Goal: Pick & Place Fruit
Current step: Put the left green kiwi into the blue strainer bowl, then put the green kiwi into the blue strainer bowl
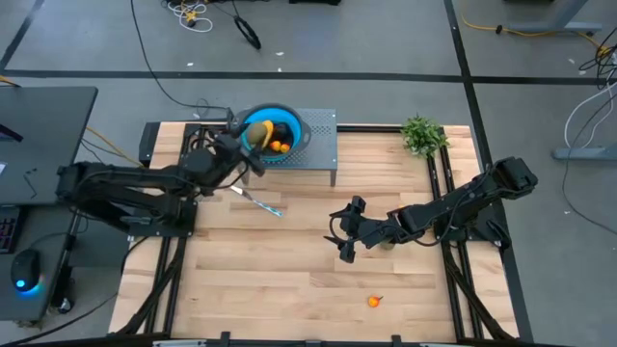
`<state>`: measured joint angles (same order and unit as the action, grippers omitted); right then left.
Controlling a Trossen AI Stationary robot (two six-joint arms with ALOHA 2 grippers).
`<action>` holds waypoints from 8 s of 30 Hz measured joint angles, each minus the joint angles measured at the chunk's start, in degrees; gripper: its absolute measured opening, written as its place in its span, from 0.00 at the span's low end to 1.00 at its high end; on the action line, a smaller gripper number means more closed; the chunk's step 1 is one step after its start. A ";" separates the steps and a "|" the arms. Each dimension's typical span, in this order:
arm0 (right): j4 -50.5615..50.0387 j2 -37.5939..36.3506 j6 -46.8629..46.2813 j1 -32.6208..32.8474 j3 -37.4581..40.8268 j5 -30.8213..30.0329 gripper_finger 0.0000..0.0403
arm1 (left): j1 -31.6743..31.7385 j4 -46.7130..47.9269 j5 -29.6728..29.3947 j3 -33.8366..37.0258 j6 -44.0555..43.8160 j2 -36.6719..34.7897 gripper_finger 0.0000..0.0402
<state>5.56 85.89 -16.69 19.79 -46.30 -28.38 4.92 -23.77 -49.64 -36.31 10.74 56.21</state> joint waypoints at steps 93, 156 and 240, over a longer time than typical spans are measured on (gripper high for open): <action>-42.43 -10.25 -35.50 8.22 4.07 9.46 0.81 | -21.96 -23.86 19.64 2.97 -11.90 36.58 0.86; -36.25 -10.12 -22.98 9.16 14.05 9.23 0.58 | -20.96 -20.26 19.73 2.97 -13.39 36.58 0.86; 35.35 12.85 -0.42 -4.24 3.45 27.15 0.60 | -25.44 -20.30 34.73 -0.81 43.19 36.71 0.94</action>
<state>40.91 98.74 -17.10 15.55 -42.85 -1.23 -20.51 -44.07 -14.92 -37.12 53.93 92.92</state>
